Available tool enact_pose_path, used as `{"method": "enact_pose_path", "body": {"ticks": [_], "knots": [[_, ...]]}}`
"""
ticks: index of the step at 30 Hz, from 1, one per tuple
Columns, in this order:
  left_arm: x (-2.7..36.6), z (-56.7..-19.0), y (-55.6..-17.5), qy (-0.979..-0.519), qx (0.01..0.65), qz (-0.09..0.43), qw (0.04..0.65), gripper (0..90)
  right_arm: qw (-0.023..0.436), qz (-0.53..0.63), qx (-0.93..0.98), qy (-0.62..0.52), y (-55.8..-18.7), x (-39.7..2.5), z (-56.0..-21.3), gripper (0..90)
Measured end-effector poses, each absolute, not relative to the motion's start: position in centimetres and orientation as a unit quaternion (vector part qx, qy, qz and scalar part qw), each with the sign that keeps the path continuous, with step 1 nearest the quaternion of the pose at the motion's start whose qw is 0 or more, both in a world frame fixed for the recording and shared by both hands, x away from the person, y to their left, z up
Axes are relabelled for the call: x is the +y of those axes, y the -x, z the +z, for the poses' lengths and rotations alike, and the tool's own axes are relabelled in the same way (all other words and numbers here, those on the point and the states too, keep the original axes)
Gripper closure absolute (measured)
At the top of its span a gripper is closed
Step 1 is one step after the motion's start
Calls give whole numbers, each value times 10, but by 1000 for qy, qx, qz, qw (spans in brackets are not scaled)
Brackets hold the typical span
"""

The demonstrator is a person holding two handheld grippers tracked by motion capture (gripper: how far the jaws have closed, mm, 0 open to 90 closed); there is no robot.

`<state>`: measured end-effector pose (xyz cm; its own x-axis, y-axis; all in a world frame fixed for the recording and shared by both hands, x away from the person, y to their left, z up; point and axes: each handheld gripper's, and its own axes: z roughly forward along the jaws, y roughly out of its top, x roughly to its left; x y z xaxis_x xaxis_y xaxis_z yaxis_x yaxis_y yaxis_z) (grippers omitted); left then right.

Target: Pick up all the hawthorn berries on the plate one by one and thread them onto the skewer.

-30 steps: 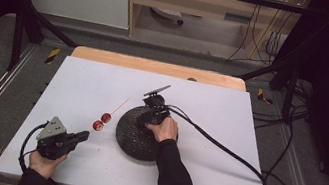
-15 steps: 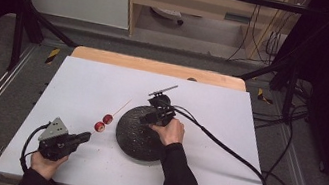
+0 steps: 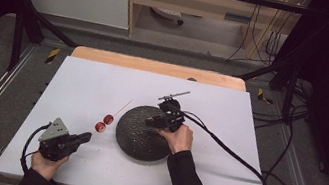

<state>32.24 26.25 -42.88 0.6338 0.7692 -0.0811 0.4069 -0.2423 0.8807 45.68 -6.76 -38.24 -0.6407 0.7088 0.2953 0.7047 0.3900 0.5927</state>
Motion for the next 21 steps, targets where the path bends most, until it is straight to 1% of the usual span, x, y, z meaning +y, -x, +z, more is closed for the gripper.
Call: {"method": "enact_pose_path", "body": {"ticks": [6, 12, 21], "knots": [[261, -429, -322, -765, 383, 188, 482, 882, 7, 383, 825, -415, -447, -78, -381, 627], [259, -429, -321, -766, 379, 188, 483, 882, 1, 416, 809, -415, -436, -90, -380, 628], [253, -429, -319, -767, 375, 186, 486, 882, -2, 476, 769, -426, -422, -108, -384, 628]]}}
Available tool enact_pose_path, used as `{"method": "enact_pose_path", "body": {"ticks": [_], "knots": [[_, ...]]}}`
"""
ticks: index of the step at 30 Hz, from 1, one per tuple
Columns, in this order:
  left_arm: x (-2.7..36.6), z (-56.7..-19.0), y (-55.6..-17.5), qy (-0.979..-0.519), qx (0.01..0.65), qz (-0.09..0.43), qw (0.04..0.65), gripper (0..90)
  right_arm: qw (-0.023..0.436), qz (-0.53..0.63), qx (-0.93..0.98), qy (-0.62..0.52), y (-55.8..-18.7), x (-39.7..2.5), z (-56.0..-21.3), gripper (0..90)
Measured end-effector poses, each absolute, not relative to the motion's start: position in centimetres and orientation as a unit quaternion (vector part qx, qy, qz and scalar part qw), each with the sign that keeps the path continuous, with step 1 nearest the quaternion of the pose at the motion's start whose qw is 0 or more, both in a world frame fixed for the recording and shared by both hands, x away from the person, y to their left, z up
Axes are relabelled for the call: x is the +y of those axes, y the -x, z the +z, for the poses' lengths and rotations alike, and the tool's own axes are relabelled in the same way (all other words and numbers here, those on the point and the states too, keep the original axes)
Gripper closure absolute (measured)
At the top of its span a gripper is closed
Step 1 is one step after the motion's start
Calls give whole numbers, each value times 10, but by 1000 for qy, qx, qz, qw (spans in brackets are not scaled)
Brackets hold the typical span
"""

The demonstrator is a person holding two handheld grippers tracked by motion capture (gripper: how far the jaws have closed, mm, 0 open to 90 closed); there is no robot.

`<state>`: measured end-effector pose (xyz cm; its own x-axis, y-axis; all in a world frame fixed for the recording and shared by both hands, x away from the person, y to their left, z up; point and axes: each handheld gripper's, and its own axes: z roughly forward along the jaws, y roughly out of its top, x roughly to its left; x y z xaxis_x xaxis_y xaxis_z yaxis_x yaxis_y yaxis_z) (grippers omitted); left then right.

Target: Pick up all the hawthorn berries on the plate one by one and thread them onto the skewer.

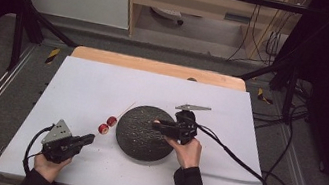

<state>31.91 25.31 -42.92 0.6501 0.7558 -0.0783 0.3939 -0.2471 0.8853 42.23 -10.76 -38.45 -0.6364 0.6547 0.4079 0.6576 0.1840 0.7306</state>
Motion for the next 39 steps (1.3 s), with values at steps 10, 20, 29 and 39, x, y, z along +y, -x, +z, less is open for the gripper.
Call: {"method": "enact_pose_path", "body": {"ticks": [10, 20, 29, 39], "knots": [[247, -430, -318, -764, 371, 184, 494, 882, 9, -537, -721, 439, -411, -109, -399, 628], [240, -429, -315, -758, 366, 183, 508, 883, 12, -590, -671, 448, -403, -95, -412, 628], [232, -429, -312, -754, 360, 184, 517, 882, 12, -626, -632, 457, -403, -89, -419, 628], [226, -429, -309, -746, 358, 187, 529, 882, -2, -644, -608, 465, -404, -90, -421, 628]]}}
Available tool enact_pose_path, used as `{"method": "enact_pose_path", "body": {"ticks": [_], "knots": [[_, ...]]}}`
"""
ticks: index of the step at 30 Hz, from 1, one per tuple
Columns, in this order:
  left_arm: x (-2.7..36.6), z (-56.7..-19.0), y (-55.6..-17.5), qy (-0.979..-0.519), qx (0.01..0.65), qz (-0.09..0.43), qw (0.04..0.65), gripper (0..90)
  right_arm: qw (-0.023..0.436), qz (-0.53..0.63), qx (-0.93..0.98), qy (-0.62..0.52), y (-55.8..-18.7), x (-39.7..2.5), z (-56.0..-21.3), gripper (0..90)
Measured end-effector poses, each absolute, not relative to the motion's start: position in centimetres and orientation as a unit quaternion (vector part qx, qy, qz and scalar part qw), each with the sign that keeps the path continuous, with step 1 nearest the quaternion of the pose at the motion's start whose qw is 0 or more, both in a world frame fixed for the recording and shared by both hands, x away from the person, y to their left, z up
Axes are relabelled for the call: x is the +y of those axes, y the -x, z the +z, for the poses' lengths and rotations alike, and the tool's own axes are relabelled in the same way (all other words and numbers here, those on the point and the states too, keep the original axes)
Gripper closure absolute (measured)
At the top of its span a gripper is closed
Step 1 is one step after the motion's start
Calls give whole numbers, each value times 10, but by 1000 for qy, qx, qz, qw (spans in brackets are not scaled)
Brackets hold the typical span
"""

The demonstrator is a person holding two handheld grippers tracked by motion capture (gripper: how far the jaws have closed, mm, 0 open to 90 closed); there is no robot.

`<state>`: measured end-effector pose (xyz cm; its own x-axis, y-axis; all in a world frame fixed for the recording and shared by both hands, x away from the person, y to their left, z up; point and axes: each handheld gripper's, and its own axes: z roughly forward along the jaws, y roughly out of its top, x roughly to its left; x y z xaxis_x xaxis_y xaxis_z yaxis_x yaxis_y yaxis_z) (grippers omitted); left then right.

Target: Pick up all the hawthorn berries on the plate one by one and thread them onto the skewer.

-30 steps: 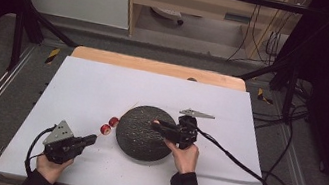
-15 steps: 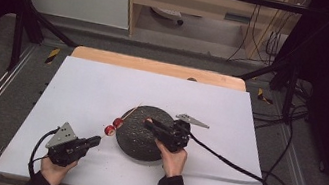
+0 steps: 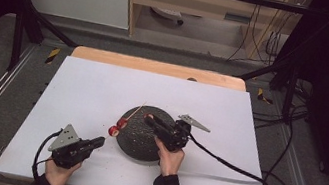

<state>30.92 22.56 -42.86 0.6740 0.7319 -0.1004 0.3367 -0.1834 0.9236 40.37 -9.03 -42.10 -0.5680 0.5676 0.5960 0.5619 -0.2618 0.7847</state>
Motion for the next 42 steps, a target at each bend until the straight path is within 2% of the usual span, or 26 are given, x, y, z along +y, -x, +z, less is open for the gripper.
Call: {"method": "enact_pose_path", "body": {"ticks": [23, 42], "knots": [[217, -429, -304, -737, 353, 183, 547, 883, 27, 686, 552, -473, -416, -106, -404, 628], [213, -430, -302, -736, 351, 179, 551, 882, 21, 706, 516, -484, -431, -110, -399, 628]]}}
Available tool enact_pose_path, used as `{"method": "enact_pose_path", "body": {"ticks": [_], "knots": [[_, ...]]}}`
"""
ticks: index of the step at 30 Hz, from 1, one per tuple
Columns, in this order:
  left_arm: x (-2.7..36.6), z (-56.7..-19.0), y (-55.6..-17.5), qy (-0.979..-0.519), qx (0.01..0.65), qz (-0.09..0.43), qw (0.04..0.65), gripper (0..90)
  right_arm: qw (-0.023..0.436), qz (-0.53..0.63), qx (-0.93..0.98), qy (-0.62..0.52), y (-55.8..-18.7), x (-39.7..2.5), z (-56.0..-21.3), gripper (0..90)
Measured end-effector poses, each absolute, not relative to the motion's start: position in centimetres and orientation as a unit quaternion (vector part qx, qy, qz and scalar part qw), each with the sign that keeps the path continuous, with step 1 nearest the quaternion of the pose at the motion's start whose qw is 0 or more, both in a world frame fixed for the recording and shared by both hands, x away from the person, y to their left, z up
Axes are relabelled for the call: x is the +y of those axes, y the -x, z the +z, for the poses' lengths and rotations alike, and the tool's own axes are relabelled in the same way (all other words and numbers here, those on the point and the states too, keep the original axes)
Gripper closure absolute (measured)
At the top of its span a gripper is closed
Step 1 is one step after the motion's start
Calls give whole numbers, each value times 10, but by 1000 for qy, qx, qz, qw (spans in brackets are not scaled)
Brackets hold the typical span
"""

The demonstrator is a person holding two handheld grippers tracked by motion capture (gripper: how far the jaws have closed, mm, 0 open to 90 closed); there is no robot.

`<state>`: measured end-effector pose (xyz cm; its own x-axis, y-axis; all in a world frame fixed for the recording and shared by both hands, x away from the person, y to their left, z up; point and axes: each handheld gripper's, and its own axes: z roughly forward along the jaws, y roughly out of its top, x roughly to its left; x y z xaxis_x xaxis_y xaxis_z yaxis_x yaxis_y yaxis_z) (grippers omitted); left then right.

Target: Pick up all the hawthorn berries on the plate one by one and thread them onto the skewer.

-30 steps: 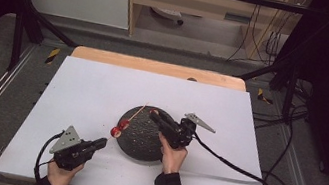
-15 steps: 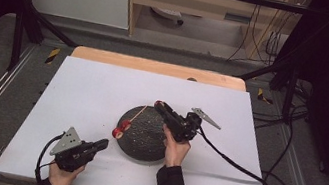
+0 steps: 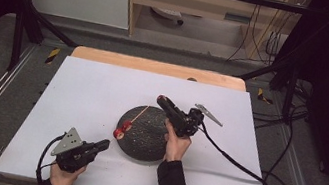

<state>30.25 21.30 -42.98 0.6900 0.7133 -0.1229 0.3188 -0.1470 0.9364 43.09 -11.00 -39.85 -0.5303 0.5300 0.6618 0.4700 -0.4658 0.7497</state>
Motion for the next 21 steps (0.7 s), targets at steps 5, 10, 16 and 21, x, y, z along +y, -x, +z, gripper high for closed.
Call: {"method": "enact_pose_path", "body": {"ticks": [5, 10, 16, 21], "knots": [[212, -430, -302, -736, 350, 178, 552, 882, 13, 711, 509, -485, -433, -109, -400, 628], [211, -430, -302, -737, 347, 177, 552, 883, 8, 717, 501, -485, -434, -107, -402, 628], [209, -430, -302, -737, 347, 176, 553, 883, 4, 723, 493, -485, -434, -104, -406, 628], [207, -430, -301, -739, 344, 174, 553, 882, 3, 727, 491, -481, -433, -103, -408, 628]]}}
